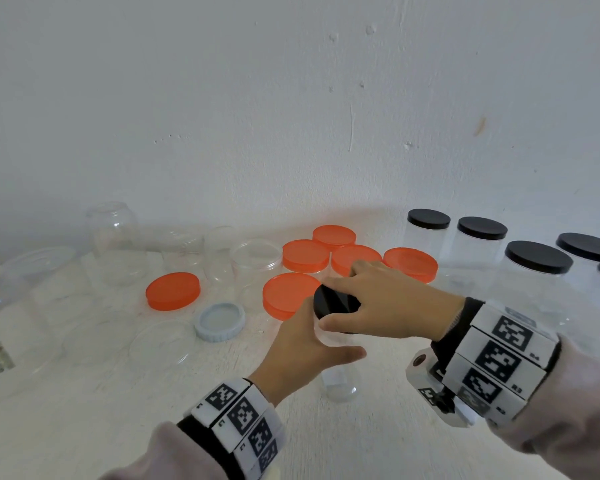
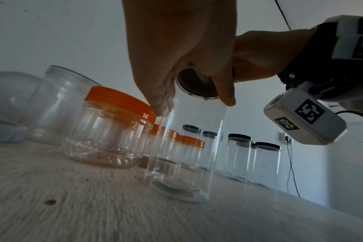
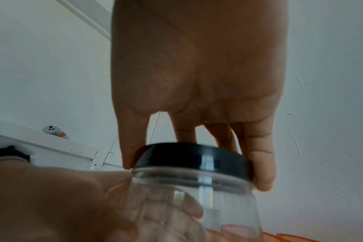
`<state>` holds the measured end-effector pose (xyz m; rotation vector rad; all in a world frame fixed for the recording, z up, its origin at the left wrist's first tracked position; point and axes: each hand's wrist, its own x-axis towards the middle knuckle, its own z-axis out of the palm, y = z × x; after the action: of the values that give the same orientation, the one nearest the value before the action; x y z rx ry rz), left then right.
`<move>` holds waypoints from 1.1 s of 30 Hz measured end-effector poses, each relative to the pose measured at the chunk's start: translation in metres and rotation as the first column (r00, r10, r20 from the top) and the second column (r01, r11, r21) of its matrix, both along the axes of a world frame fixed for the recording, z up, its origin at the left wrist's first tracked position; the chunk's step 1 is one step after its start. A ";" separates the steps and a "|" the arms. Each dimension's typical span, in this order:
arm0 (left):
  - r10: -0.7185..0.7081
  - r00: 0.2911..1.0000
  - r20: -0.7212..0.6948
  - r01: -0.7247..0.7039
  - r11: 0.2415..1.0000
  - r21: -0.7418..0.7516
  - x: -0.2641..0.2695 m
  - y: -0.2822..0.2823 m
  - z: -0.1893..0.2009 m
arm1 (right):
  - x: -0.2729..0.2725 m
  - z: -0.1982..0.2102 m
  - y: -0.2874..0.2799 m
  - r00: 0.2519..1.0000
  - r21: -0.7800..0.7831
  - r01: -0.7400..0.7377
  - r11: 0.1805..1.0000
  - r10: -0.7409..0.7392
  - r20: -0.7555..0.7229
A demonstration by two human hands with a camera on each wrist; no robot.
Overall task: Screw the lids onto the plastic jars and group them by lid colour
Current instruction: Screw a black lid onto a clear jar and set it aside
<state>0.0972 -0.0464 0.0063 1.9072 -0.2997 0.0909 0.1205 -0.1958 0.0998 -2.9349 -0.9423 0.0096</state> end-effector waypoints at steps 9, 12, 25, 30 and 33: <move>-0.030 0.999 -0.040 0.029 0.999 -0.012 -0.001 -0.001 0.003 | -0.006 -0.032 0.002 0.995 0.254 0.090 0.963 -0.097 0.013; -0.007 0.999 -0.035 0.007 1.000 -0.011 -0.002 -0.003 0.002 | -0.005 -0.041 -0.001 0.996 0.362 0.085 0.928 -0.088 -0.006; -0.046 0.998 -0.031 0.049 0.995 0.085 -0.009 0.010 0.005 | -0.010 -0.049 -0.002 0.990 0.573 0.143 0.807 -0.108 -0.095; -0.078 0.994 -0.079 0.093 0.975 0.201 -0.023 0.048 0.002 | -0.011 -0.052 0.000 0.979 0.615 0.205 0.761 -0.162 -0.126; -0.094 0.994 -0.057 0.106 0.958 0.266 -0.037 0.082 0.004 | -0.015 -0.054 0.001 0.964 0.593 0.258 0.763 -0.245 -0.105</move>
<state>0.0598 0.0353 0.0101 2.1563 -0.3947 -0.0624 0.1057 -0.1951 0.0456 -2.4151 -0.4177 -0.2295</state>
